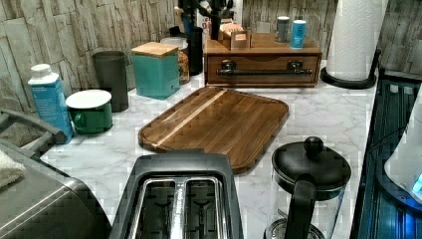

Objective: Open the drawer.

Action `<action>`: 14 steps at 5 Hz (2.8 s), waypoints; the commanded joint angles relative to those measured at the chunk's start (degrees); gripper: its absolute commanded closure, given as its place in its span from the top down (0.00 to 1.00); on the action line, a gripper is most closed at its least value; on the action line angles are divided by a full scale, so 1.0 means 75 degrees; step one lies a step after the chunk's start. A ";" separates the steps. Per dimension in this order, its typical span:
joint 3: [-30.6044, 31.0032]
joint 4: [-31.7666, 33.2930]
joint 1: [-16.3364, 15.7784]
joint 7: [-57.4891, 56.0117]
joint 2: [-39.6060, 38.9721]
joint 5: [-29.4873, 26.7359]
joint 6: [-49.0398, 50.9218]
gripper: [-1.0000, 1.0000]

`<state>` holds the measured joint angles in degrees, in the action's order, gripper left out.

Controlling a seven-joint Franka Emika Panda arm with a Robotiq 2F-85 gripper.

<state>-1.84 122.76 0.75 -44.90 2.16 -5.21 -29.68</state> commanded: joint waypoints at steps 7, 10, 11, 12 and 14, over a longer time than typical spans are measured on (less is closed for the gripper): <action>-0.2331 0.2314 0.1449 -0.9238 -0.0160 -0.1054 -0.3787 1.00; -0.2229 0.3292 0.1351 -0.9415 0.0192 -0.1627 -0.4868 1.00; -0.2289 0.3169 0.1243 -1.0366 -0.0284 -0.2551 -0.5312 1.00; -0.1025 0.3182 0.2538 -1.0738 -0.0433 -0.2851 -0.5327 1.00; -0.1257 0.3563 0.1797 -1.1777 -0.0815 -0.4705 -0.6226 1.00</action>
<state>-12.43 148.16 14.81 -125.67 -2.77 -35.33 -74.03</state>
